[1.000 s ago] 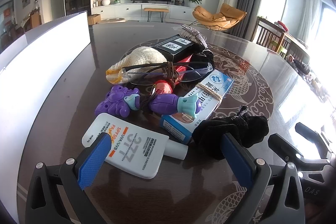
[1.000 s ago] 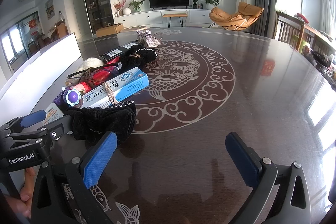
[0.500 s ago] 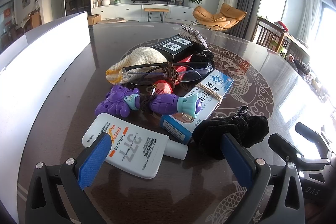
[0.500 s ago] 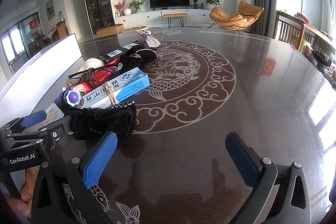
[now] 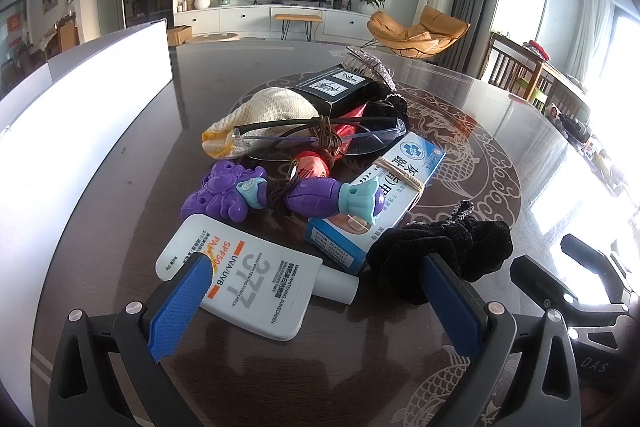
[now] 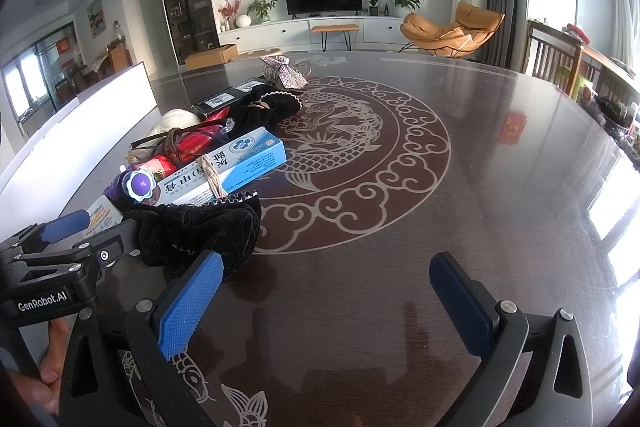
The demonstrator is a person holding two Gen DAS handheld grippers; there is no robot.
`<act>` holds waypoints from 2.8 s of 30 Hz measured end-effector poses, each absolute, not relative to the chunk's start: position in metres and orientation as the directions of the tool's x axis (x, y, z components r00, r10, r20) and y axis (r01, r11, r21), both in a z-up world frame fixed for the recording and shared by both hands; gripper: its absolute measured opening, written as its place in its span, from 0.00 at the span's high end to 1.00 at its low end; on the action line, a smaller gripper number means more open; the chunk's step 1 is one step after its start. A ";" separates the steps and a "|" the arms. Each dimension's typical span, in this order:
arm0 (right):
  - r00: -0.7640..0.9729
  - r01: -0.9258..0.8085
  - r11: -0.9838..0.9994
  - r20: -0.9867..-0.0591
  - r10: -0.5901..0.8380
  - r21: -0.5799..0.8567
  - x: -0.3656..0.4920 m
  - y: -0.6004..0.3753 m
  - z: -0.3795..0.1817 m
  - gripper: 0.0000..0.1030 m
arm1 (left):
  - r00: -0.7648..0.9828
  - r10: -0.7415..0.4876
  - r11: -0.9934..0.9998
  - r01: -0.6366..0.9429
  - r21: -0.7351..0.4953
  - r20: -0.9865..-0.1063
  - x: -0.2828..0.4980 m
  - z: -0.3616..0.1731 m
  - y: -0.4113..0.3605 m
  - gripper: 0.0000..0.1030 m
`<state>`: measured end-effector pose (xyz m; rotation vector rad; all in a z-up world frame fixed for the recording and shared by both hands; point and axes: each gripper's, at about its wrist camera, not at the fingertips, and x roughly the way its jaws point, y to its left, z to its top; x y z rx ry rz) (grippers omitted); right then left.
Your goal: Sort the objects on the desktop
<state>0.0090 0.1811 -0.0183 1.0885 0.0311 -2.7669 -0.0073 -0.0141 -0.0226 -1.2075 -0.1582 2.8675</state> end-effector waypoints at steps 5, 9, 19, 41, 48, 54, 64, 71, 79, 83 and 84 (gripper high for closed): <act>-0.718 0.165 -0.985 -0.680 -0.151 0.045 0.006 0.178 -0.020 0.00 | -0.698 0.065 -0.994 0.015 -0.106 -0.713 -0.007 -0.024 -0.014 0.00; -0.717 0.165 -0.985 -0.681 -0.153 0.047 0.006 0.173 -0.020 0.00 | -0.698 0.066 -0.994 0.015 -0.106 -0.713 -0.007 -0.023 -0.014 0.00; -0.716 0.164 -0.985 -0.681 -0.153 0.048 0.006 0.174 -0.020 0.00 | -0.698 0.072 -0.993 0.019 -0.119 -0.712 -0.006 -0.024 -0.015 0.00; -0.690 0.174 -0.983 -0.705 -0.163 0.057 0.001 0.175 -0.023 0.00 | -0.692 0.032 -0.998 0.011 -0.054 -0.721 0.014 -0.020 -0.019 0.00; -0.692 0.172 -0.982 -0.700 -0.177 0.078 0.001 0.182 -0.022 0.00 | -0.646 0.019 -1.000 -0.020 -0.008 -0.763 0.037 -0.022 -0.038 0.00; -0.690 0.174 -0.980 -0.698 -0.191 0.096 0.002 0.185 -0.021 0.00 | -0.601 0.016 -1.000 -0.012 -0.011 -0.799 0.031 -0.033 -0.049 0.00; -0.687 0.176 -0.979 -0.700 -0.194 0.099 0.002 0.185 -0.022 0.00 | -0.561 -0.033 -0.990 0.133 -0.051 -0.827 -0.029 -0.026 -0.046 0.00; -0.685 0.181 -0.978 -0.700 -0.203 0.107 0.001 0.185 -0.023 0.00 | -0.487 -0.134 -0.968 0.250 0.009 -0.863 -0.049 -0.040 -0.060 0.00; -0.688 0.177 -0.977 -0.694 -0.210 0.120 0.002 0.188 -0.022 0.00 | -0.507 -0.099 -0.981 0.193 0.000 -0.856 -0.016 -0.042 -0.096 0.00; -0.685 0.176 -0.977 -0.697 -0.211 0.122 0.001 0.187 -0.023 0.00 | -0.516 -0.102 -0.981 0.193 0.001 -0.850 -0.013 -0.044 -0.099 0.00; -0.683 0.177 -0.977 -0.699 -0.211 0.122 0.000 0.187 -0.024 0.00 | -0.521 -0.103 -0.981 0.193 0.001 -0.847 -0.011 -0.045 -0.098 0.00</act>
